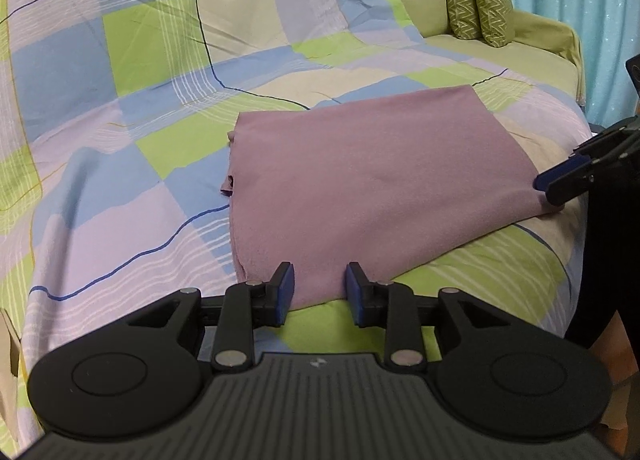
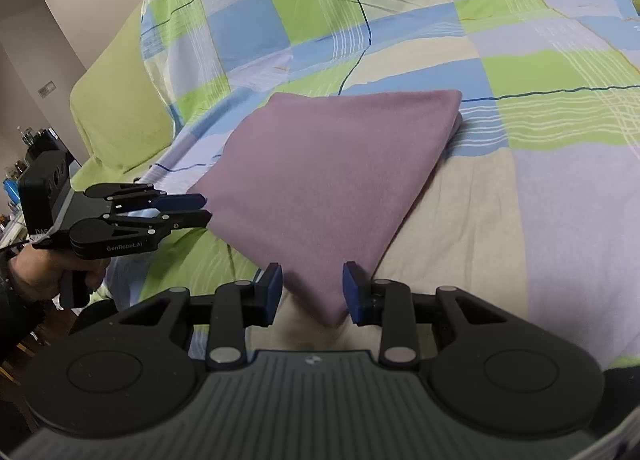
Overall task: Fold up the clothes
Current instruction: 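Open both grippers and release the folded T-shirt on the sheet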
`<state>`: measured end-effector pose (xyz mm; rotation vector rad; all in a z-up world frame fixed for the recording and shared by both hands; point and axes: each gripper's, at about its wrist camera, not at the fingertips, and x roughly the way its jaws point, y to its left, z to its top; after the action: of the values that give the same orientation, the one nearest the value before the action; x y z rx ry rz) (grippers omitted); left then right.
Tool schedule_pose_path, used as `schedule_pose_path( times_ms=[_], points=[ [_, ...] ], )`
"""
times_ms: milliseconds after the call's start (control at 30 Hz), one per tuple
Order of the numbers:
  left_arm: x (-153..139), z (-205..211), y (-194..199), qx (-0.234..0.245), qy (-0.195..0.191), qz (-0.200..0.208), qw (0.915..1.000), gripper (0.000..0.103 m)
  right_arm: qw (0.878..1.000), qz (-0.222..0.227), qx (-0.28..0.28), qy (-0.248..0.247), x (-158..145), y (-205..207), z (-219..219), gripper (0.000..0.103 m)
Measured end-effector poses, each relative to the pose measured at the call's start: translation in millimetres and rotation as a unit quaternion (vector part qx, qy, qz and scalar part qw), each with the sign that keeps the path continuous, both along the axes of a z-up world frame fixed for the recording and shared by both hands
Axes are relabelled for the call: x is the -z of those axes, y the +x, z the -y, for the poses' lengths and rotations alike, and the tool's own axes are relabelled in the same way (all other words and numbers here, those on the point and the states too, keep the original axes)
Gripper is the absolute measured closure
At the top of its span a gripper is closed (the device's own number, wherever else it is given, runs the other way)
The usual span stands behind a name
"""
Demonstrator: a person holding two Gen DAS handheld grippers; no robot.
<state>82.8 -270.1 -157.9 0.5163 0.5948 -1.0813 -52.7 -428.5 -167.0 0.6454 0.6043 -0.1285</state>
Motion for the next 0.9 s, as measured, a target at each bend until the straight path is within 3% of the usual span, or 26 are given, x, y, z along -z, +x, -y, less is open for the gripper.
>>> schedule_pose_path(
  times_ms=[767, 833, 900],
  points=[
    [-5.4, 0.3, -0.8, 0.006, 0.002, 0.004, 1.0000, 0.067, 0.999, -0.034, 0.015, 0.017, 4.3, -15.9, 2.4, 0.070],
    [-13.4, -1.2, 1.4, 0.013, -0.003, -0.002, 0.9999, 0.059, 0.999, -0.027, 0.026, 0.023, -2.2, -19.5, 6.0, 0.065],
    [-24.9, -1.8, 9.9, 0.019, -0.021, -0.013, 0.9995, 0.052, 0.998, -0.009, 0.048, 0.026, -11.1, -25.1, 16.9, 0.051]
  ],
)
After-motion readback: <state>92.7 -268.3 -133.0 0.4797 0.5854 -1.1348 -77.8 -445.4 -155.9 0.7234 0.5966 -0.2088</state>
